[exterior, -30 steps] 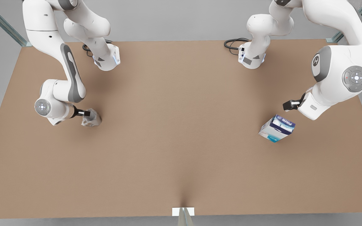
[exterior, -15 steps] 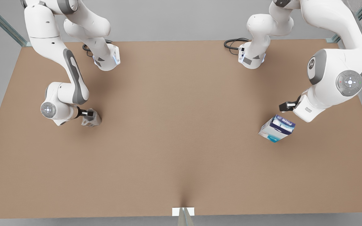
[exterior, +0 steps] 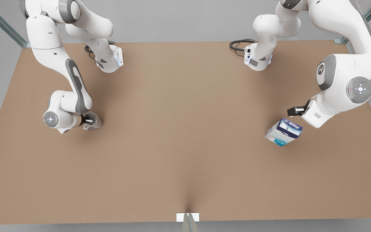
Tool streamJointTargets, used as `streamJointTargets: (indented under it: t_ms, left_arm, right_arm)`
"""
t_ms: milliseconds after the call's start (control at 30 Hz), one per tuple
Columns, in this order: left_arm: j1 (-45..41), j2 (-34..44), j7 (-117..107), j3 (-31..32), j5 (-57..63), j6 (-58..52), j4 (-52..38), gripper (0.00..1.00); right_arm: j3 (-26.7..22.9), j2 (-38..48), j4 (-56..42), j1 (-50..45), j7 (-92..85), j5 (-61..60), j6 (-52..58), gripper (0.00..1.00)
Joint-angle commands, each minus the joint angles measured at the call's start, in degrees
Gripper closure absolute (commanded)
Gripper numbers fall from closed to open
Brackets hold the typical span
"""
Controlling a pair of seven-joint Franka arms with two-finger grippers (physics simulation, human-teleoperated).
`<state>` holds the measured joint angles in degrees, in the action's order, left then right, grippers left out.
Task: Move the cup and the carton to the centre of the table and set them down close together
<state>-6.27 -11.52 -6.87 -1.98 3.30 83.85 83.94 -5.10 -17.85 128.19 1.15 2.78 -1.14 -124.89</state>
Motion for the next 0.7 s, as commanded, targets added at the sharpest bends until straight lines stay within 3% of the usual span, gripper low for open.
streamJointTargets:
  t_ms: [0,267,367,400,433,533,567,633,667]
  left_arm:
    - [0.0,0.0,0.0,0.0,0.0,0.0,0.0,0.0]
    - [0.0,0.1,0.2,0.0,0.0,-0.2,0.0,0.0]
    - [0.0,0.1,0.3,0.0,0.0,-0.2,0.0,0.0]
    - [0.0,0.2,0.3,0.0,0.0,-0.2,0.0,0.0]
    - [0.0,0.2,0.4,0.0,0.0,-0.1,0.0,0.0]
    - [-0.2,-0.2,8.4,0.0,0.0,0.4,-1.4,0.0]
    - [-0.1,-1.0,15.2,-0.1,0.0,0.5,-2.4,0.0]
    - [1.9,-2.7,41.0,-0.3,0.0,5.3,-4.5,0.03]
    - [1.8,-2.6,53.2,-0.2,0.2,8.3,-4.5,0.03]
  right_arm:
    - [0.1,0.0,0.0,0.0,0.0,0.0,0.0,0.79]
    - [2.6,3.0,-0.4,0.3,0.2,0.1,0.7,0.79]
    - [7.6,3.5,-4.9,-0.5,0.7,-0.1,1.0,0.79]
    - [12.1,0.8,-10.1,-0.8,0.7,-1.7,1.1,0.79]
    - [13.5,-3.2,-17.1,-5.0,0.7,-3.3,1.1,0.79]
    - [12.9,-23.5,-49.5,-15.5,4.6,-5.1,4.9,0.79]
    - [11.3,-28.8,-57.8,-18.7,7.1,-6.3,5.4,0.79]
    - [-1.5,-36.9,-68.1,-30.5,9.5,-19.2,8.4,0.79]
    - [-2.1,-39.5,-71.1,-32.5,12.5,-20.6,8.3,0.79]
